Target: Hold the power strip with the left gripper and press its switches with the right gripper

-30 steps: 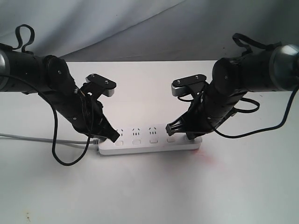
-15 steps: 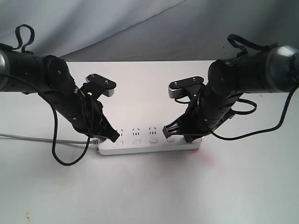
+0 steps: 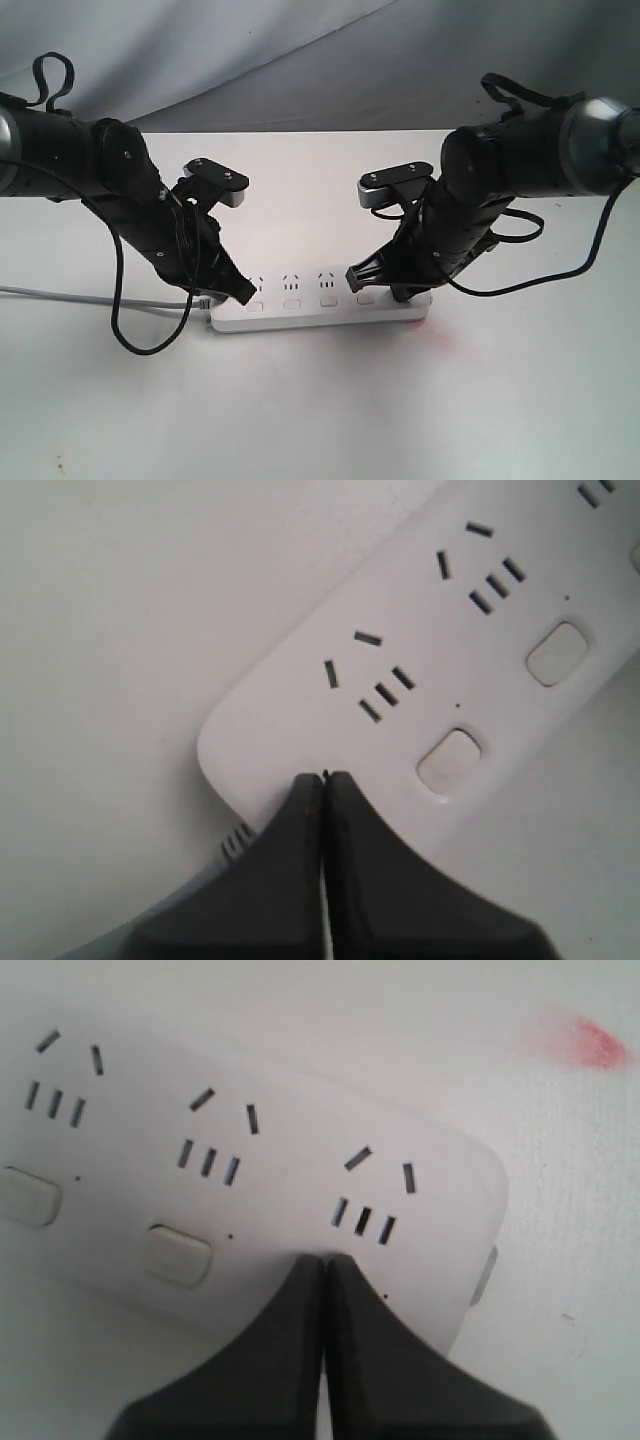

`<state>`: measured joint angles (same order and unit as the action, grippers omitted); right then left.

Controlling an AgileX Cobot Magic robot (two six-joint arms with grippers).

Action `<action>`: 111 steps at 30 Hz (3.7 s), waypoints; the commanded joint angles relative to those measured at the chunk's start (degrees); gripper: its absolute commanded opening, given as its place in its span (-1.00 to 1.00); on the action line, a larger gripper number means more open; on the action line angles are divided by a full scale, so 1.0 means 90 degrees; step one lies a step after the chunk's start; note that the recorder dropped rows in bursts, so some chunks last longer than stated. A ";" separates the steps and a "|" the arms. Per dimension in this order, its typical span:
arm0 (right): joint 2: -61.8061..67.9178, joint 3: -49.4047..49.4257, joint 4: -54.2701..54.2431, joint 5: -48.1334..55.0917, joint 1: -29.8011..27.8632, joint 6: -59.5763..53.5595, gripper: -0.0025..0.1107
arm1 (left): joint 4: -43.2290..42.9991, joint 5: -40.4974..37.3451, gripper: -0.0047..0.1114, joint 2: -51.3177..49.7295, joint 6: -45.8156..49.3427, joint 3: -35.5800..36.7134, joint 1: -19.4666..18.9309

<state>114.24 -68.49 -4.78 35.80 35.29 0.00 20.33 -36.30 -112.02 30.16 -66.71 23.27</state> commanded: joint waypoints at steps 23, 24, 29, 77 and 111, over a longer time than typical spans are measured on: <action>-0.0548 0.0120 -0.1209 -0.0597 0.0333 -0.0995 -0.96 | 0.0059 0.0035 -0.92 -0.0008 -0.0063 -0.0027 0.0038; -0.0520 0.0120 -0.1193 -0.0597 0.0333 -0.0995 -0.96 | 0.0059 0.0035 -0.92 -0.0008 -0.0063 -0.0027 0.0038; -0.0278 0.0120 -0.1142 -0.0623 0.0333 -0.0995 -0.96 | 0.0059 0.0035 -0.92 -0.0008 -0.0063 -0.0027 0.0038; -0.0723 0.0193 -0.1240 -0.1051 0.0665 -0.1192 -0.96 | 0.0059 0.0035 -0.92 -0.0008 -0.0063 -0.0027 0.0038; -0.0210 0.0193 -0.1857 -0.1381 0.0759 -0.1667 -0.96 | 0.0059 0.0047 -0.92 -0.0008 -0.0063 -0.0027 0.0038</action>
<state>112.41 -66.96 -21.07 24.00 41.97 -14.32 20.33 -36.15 -112.02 30.16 -66.71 23.32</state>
